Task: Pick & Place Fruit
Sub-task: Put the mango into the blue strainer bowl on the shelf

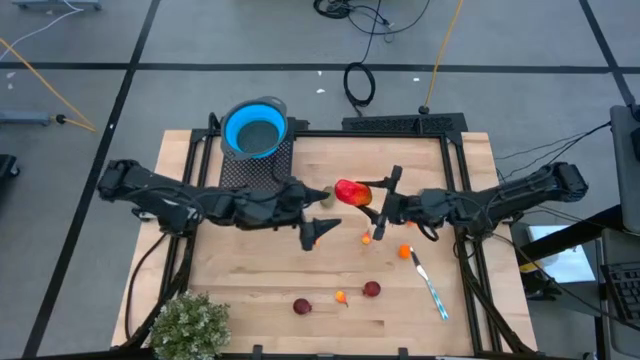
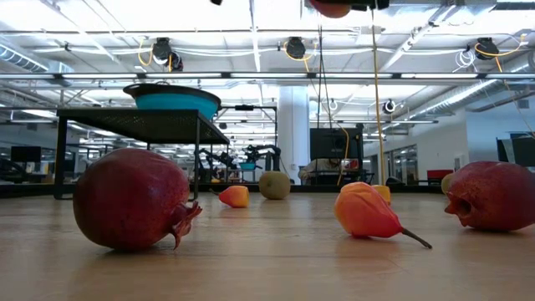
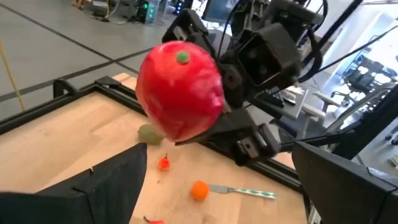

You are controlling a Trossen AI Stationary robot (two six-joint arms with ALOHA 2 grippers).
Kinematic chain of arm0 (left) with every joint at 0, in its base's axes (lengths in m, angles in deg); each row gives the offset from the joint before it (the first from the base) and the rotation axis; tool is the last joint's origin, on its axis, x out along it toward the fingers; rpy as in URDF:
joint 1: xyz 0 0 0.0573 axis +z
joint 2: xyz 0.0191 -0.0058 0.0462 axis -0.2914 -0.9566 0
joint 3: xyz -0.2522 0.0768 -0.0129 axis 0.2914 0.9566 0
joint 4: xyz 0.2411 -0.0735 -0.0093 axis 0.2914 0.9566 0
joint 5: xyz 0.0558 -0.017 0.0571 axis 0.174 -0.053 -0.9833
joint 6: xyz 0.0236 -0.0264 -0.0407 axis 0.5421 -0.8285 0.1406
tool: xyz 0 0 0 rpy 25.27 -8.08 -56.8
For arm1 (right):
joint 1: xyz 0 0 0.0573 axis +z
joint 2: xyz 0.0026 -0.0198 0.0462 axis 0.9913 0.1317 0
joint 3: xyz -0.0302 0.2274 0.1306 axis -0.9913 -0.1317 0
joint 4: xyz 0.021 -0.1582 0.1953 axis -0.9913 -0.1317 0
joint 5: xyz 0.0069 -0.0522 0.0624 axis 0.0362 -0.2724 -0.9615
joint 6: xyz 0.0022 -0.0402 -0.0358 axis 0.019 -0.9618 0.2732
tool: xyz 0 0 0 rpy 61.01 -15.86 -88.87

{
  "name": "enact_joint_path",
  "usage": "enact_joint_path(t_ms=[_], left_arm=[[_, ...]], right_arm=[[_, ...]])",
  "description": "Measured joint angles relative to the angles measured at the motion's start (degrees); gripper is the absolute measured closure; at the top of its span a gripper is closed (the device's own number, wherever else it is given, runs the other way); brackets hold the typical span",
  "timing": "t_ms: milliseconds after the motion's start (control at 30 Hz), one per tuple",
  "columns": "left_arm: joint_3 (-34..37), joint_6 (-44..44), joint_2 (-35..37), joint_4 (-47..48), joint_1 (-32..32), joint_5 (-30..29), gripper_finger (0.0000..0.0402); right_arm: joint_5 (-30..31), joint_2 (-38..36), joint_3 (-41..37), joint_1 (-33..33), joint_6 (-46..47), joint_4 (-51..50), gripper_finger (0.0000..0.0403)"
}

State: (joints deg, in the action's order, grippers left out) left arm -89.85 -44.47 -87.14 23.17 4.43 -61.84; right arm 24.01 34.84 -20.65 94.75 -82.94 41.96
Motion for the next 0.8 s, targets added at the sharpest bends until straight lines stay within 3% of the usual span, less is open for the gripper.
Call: enact_joint_path(t_ms=[800], left_arm=[[-1.66,-1.25,-5.84,-11.53,4.13,1.87,0.0007]], right_arm=[[-0.22,0.03,0.0,2.05,2.05,0.22,0.0177]])
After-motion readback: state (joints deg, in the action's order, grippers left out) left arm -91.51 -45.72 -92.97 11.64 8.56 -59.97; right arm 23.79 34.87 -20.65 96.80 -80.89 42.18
